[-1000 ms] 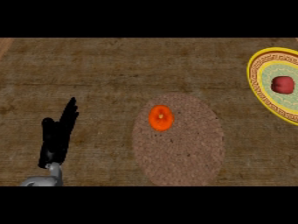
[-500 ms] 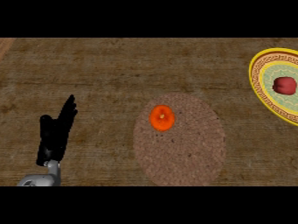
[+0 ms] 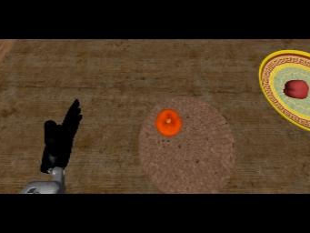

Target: Pick the bell pepper from the placemat and place it in the plate

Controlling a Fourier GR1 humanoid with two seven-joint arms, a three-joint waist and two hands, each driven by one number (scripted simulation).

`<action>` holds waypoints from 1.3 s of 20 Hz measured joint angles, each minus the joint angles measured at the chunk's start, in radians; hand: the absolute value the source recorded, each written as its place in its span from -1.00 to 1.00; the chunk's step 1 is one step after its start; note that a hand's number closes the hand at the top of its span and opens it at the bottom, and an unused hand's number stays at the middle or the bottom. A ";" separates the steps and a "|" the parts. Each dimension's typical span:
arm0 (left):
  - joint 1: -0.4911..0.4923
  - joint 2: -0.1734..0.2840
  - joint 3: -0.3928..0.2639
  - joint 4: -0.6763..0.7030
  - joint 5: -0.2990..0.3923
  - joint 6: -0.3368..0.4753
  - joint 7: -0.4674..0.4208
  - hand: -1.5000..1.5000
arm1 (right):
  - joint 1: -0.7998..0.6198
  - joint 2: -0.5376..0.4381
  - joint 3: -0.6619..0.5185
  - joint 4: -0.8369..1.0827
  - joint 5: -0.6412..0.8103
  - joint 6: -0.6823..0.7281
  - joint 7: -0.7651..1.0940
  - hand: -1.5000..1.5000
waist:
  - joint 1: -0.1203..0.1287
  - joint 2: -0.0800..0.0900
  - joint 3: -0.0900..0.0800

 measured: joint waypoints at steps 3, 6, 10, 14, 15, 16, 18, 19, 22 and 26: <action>-0.013 0.000 0.004 0.007 0.000 -0.001 0.001 0.00 | 0.020 -0.001 0.001 0.010 -0.002 -0.024 -0.017 -1.00 | 0.002 0.002 0.000; -0.014 0.004 0.007 0.014 0.000 -0.007 -0.001 0.00 | 0.017 0.007 0.008 0.012 0.000 -0.061 -0.004 -1.00 | 0.002 0.001 0.000; -0.023 0.007 0.014 0.029 0.003 -0.014 -0.006 0.00 | 0.029 -0.030 0.008 0.022 -0.004 -0.054 0.001 -1.00 | 0.004 0.003 0.001; -0.013 0.004 0.014 0.023 0.003 -0.013 -0.010 0.00 | 0.067 -0.058 0.006 0.029 -0.010 -0.040 -0.020 -1.00 | 0.003 0.003 0.001; -0.005 -0.007 0.002 0.010 -0.003 -0.009 -0.006 0.00 | 0.067 -0.061 0.007 0.031 -0.009 -0.047 -0.015 -1.00 | 0.006 0.003 0.002; 0.004 -0.005 0.003 0.006 0.000 -0.014 -0.011 0.00 | 0.074 -0.070 0.005 0.032 -0.011 -0.048 -0.018 -1.00 | 0.007 0.003 0.002; -0.002 -0.008 -0.001 -0.004 -0.005 -0.009 0.003 0.00 | 0.075 -0.071 0.005 0.035 -0.013 -0.061 -0.011 -1.00 | 0.007 0.003 0.002; -0.003 -0.009 -0.003 -0.004 -0.006 -0.009 0.004 0.00 | 0.086 -0.072 0.001 0.038 -0.016 -0.065 -0.019 -1.00 | 0.007 0.004 0.002; -0.010 0.003 0.015 0.006 0.008 -0.021 0.000 0.00 | 0.112 -0.089 -0.015 0.043 -0.033 -0.056 -0.041 -1.00 | 0.006 0.005 0.003; -0.016 -0.003 0.010 0.010 0.006 -0.021 0.002 0.00 | 0.133 -0.100 -0.025 0.045 -0.045 -0.061 -0.059 -1.00 | 0.007 0.005 0.003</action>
